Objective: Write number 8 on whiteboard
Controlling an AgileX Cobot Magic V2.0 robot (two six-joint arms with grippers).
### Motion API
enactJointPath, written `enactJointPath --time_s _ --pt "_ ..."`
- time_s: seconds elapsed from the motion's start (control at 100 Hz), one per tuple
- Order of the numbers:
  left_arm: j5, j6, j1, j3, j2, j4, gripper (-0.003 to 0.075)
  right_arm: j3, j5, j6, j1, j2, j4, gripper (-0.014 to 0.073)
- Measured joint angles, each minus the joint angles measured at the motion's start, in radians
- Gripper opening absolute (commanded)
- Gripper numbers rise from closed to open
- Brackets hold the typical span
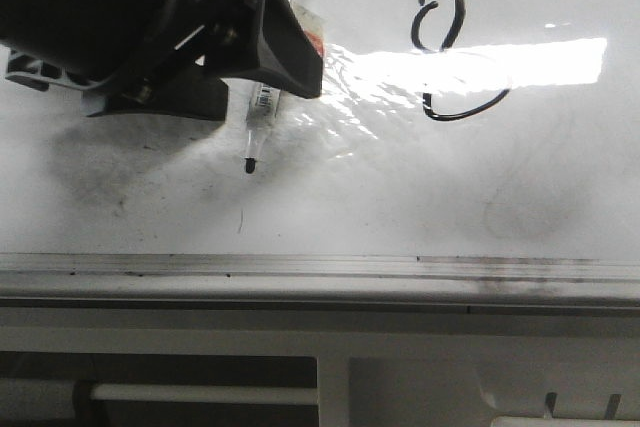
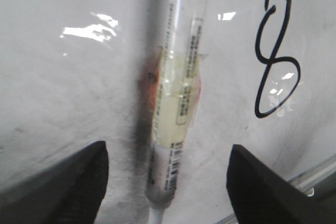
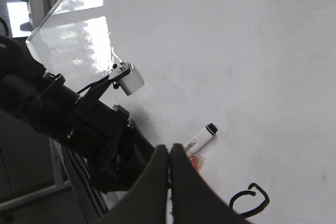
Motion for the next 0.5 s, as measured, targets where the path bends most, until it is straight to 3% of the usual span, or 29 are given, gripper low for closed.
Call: enactJointPath --time_s 0.16,0.25,0.34,0.45,0.5 --pt "-0.103 0.025 -0.002 0.031 -0.131 -0.011 0.0488 0.011 0.094 0.009 -0.002 -0.08 -0.11 -0.006" --pt "-0.12 0.082 -0.03 0.061 -0.268 -0.011 0.0429 0.053 0.121 0.066 -0.002 -0.17 -0.179 -0.0058" --pt "-0.12 0.123 -0.062 0.111 -0.412 -0.011 0.0292 0.116 0.127 0.156 -0.002 -0.281 -0.297 -0.0058" --pt "-0.12 0.134 -0.1 0.202 -0.564 -0.014 0.0023 0.208 0.145 0.231 -0.002 -0.419 -0.463 -0.0059" --pt "-0.12 0.137 -0.111 0.245 -0.639 -0.016 -0.0018 0.246 0.156 0.247 -0.004 -0.478 -0.514 -0.0059"
